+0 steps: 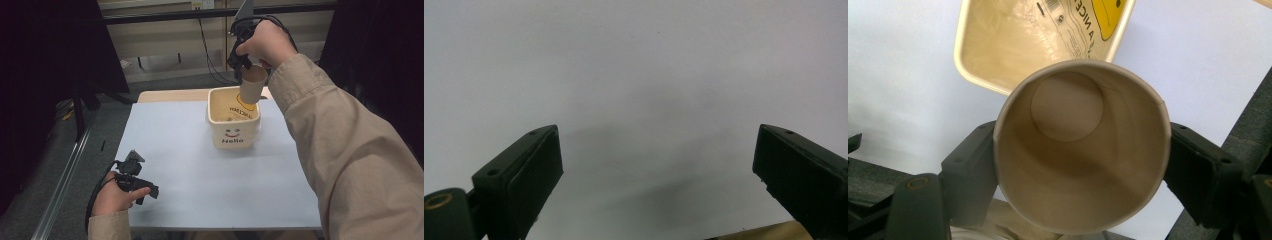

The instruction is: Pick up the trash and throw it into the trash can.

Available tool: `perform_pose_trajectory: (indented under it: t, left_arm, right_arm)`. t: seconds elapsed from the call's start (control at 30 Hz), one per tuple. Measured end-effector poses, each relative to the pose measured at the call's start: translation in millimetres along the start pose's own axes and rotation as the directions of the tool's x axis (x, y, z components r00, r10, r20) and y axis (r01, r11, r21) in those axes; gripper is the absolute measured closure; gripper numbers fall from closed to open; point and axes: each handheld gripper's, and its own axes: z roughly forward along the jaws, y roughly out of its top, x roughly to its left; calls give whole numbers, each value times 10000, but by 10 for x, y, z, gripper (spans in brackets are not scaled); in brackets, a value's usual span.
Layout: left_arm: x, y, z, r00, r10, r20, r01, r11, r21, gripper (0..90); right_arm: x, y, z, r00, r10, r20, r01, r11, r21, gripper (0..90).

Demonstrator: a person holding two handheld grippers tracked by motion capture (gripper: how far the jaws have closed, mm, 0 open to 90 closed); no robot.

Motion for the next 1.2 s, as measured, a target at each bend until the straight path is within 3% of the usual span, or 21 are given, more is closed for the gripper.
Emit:
perform_pose_trajectory:
  t: [0.23, 0.57, 1.2]
  left_arm:
    - [-7, 2, 1, 10000, -37, 44, 37, 9999, 122, 56]
    - [-3, 4, 5, 10000, 64, -4, -63, 9999, 78, 56]
    - [-10, 5, -5, 10000, 49, 82, -50, 9999, 116, 56]
  right_arm:
    - [33, 60, 84, 10000, -47, 23, 47, 10000, -6, 218]
    - [74, 172, 419, 9995, -274, -140, 276, 9995, 160, 216]
    - [92, 246, 740, 9993, -323, -178, 328, 9990, 315, 212]
